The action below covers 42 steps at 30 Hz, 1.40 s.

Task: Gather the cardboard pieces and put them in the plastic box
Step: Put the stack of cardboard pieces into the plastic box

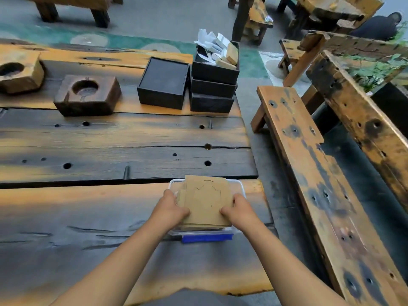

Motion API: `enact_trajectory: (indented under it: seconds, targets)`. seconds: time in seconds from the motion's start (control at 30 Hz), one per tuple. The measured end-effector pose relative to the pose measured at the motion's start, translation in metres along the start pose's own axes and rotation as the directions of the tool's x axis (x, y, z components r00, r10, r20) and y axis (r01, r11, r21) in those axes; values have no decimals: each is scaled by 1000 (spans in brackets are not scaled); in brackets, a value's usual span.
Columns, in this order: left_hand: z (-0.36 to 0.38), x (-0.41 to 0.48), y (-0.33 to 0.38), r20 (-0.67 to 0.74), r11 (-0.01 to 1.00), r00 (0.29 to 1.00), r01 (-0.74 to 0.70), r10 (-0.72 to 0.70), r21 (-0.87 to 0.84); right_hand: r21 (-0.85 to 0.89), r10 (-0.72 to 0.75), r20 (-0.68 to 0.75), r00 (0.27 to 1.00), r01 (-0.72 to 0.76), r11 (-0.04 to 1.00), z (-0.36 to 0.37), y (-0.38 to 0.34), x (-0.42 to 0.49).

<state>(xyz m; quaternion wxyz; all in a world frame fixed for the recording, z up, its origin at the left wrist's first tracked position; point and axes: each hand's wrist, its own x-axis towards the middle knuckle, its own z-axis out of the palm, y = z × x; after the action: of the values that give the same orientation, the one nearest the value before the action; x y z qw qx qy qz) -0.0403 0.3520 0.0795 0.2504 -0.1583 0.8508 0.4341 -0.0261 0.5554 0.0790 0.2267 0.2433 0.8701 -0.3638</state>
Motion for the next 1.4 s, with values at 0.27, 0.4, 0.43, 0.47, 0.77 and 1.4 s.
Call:
enact_trajectory:
  seconds: [0.27,0.4,0.43,0.47,0.77,1.4]
  targets:
    - [18,16,10,-38,993,996,86,-83,84,-15,-34,78,996,36,999,-5,8,34]
    - [27,22,6,-26,990,993,114,-112,88,-26,-11,117,993,14,1000,-1,17,43]
    - [28,24,4,-20,988,992,124,-122,89,-45,-6,131,991,12,999,1,18,45]
    - [30,25,2,-13,987,991,133,-132,96,-64,2,148,989,8,998,3,20,47]
    - [41,32,0,114,967,964,229,-242,115,-158,78,208,975,-46,986,19,30,59]
    - [47,48,-2,194,915,918,285,-347,285,-254,135,184,974,-86,963,39,38,73]
